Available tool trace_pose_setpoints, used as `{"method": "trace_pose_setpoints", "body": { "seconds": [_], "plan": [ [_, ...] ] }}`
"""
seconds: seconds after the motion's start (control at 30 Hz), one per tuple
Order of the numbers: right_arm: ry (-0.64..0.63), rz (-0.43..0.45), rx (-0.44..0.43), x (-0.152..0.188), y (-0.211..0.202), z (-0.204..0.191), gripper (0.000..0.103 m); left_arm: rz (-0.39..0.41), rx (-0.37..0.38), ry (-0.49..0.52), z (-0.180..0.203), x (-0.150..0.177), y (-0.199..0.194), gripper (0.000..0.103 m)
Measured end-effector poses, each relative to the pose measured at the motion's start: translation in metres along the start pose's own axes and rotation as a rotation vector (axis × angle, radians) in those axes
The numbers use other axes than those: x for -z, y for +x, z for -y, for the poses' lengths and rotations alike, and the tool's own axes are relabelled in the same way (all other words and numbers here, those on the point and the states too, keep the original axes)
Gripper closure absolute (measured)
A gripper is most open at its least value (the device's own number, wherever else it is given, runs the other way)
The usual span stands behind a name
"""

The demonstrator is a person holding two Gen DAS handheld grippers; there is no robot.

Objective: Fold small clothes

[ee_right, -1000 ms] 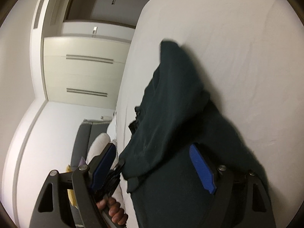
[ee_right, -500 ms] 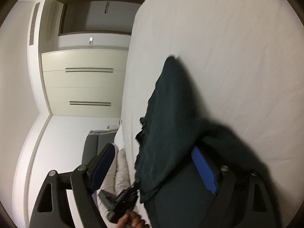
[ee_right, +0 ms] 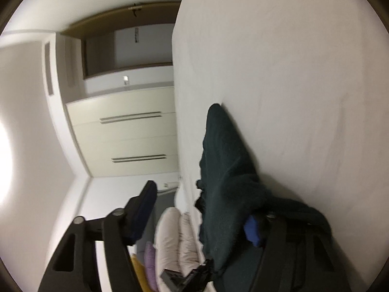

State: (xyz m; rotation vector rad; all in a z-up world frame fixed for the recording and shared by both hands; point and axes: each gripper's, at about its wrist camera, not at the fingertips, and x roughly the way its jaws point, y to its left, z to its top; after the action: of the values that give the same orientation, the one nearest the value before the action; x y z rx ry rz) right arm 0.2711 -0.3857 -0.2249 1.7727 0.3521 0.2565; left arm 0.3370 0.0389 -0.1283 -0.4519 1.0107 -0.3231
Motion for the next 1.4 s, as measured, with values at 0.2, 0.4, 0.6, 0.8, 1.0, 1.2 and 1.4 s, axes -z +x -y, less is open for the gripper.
{"method": "trace_pose_setpoints", "body": {
  "seconds": [0.2,0.4,0.6,0.8,1.0,1.2,1.4],
  "plan": [
    [-0.104,-0.014,0.133,0.026,-0.013,-0.027,0.031,-0.024,0.032,-0.031,-0.008,-0.004,-0.004,0.094],
    [-0.282,-0.052,0.176,0.053,-0.015,-0.083,0.024,0.098,-0.075,0.022,0.001,-0.010,-0.049,0.094],
    [-0.460,-0.179,0.186,0.053,0.059,-0.101,0.024,0.065,-0.071,0.204,0.043,-0.003,-0.021,0.094],
    [-0.465,-0.199,0.335,0.027,0.069,-0.044,0.061,0.030,0.025,0.156,0.008,0.011,0.013,0.094],
    [-0.486,-0.137,0.340,0.025,0.020,-0.046,0.065,0.029,-0.059,0.214,0.017,0.014,-0.006,0.094],
    [-0.906,0.001,0.463,0.105,-0.061,-0.116,0.025,0.184,-0.107,0.370,0.042,0.071,-0.100,0.094],
    [-1.350,0.129,0.424,0.218,-0.148,-0.151,0.000,0.293,-0.107,0.532,0.056,0.166,-0.189,0.005]
  ]
}}
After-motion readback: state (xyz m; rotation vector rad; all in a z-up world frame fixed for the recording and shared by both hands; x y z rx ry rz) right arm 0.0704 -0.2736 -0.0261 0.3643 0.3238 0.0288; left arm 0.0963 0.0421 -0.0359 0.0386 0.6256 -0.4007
